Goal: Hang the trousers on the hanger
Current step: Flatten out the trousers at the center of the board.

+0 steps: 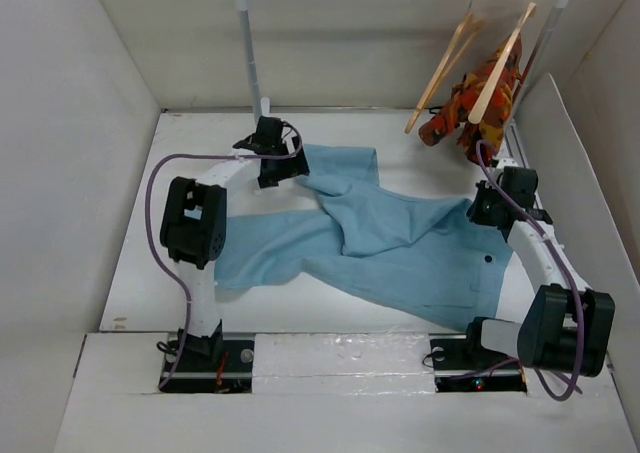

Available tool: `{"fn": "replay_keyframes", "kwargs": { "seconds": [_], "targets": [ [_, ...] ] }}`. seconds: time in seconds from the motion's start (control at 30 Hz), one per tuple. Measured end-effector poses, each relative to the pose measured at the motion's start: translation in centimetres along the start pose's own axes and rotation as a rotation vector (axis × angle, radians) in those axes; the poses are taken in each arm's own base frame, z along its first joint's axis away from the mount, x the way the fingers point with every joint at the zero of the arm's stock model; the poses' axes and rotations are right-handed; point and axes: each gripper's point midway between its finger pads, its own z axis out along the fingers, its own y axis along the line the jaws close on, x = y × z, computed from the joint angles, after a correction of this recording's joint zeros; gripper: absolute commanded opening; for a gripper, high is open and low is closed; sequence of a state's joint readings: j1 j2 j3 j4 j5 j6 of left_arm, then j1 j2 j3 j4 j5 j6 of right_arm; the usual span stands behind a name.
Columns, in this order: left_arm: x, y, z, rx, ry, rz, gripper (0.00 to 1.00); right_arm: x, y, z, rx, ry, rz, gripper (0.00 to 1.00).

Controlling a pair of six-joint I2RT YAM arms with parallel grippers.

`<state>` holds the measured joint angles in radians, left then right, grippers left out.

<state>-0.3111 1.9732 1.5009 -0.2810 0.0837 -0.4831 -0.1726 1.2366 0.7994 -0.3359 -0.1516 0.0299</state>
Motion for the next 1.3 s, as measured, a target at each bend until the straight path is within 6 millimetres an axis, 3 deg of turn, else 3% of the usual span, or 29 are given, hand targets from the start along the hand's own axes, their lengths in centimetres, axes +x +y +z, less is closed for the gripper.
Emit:
{"fn": "replay_keyframes", "kwargs": {
  "seconds": [0.07,0.17,0.23,0.27,0.3,0.4,0.5,0.57,0.67,0.7,0.73,0.83,0.9,0.97,1.03,1.1,1.23,1.27,1.3],
  "targets": [
    [1.8,-0.1,1.6,0.014,0.060,-0.007,0.94,0.5,0.5,0.0,-0.021,0.007,-0.009,0.00],
    [3.1,-0.6,2.8,0.037,0.103,-0.024,0.83,1.1,1.1,-0.1,-0.051,0.011,-0.018,0.00],
    [2.8,-1.3,3.2,0.060,0.102,-0.046,0.38,1.5,1.6,0.0,-0.073,0.019,-0.022,0.00],
    [2.4,-1.9,3.4,0.075,0.092,-0.061,0.05,1.8,1.9,0.0,-0.084,0.025,-0.024,0.00],
    [1.9,-2.3,3.6,0.088,0.080,-0.076,0.00,2.0,2.2,0.0,-0.094,0.029,-0.029,0.00],
    [1.0,-2.8,3.3,0.117,0.045,-0.106,0.00,2.3,3.4,0.0,-0.126,0.034,-0.052,0.00],
    [0.9,-1.5,0.7,0.092,-0.004,-0.133,0.00,2.3,4.8,-0.4,-0.163,0.027,-0.084,0.00],
    [-0.2,-0.5,-3.4,0.066,-0.078,-0.144,0.00,2.1,5.6,-0.9,-0.187,0.014,-0.098,0.00],
    [-3.8,0.1,-11.7,0.041,-0.267,-0.151,0.00,1.5,6.3,-2.2,-0.221,-0.021,-0.121,0.00],
    [-5.8,-1.0,-16.6,0.106,-0.372,-0.153,0.00,1.3,6.4,-2.7,-0.227,-0.034,-0.130,0.00],
    [-6.8,-1.1,-20.1,0.118,-0.447,-0.156,0.00,1.1,6.5,-3.3,-0.231,-0.048,-0.140,0.00],
    [-8.3,-0.9,-30.4,0.147,-0.636,-0.179,0.00,0.8,6.6,-4.9,-0.234,-0.080,-0.164,0.00],
    [-8.3,-0.6,-34.9,0.148,-0.692,-0.190,0.00,0.5,7.2,-5.9,-0.260,-0.092,-0.174,0.00],
    [-7.8,-0.2,-37.7,0.129,-0.704,-0.196,0.00,0.1,8.1,-6.7,-0.296,-0.105,-0.192,0.00],
    [-7.4,0.5,-38.6,0.088,-0.693,-0.199,0.00,-0.5,8.6,-7.2,-0.318,-0.117,-0.201,0.00],
    [-7.0,1.6,-37.8,0.016,-0.655,-0.192,0.00,-0.9,8.7,-7.2,-0.319,-0.123,-0.206,0.00],
    [-6.8,3.3,-33.5,-0.122,-0.554,-0.123,0.00,-0.6,8.4,-5.1,-0.310,-0.060,-0.199,0.00],
    [-7.2,3.8,-31.6,-0.152,-0.528,-0.102,0.00,-0.8,8.4,-4.7,-0.308,-0.054,-0.198,0.00],
    [-7.5,4.6,-29.8,-0.184,-0.501,-0.088,0.00,-0.7,8.2,-3.0,-0.299,-0.015,-0.188,0.00]
  ]
}}
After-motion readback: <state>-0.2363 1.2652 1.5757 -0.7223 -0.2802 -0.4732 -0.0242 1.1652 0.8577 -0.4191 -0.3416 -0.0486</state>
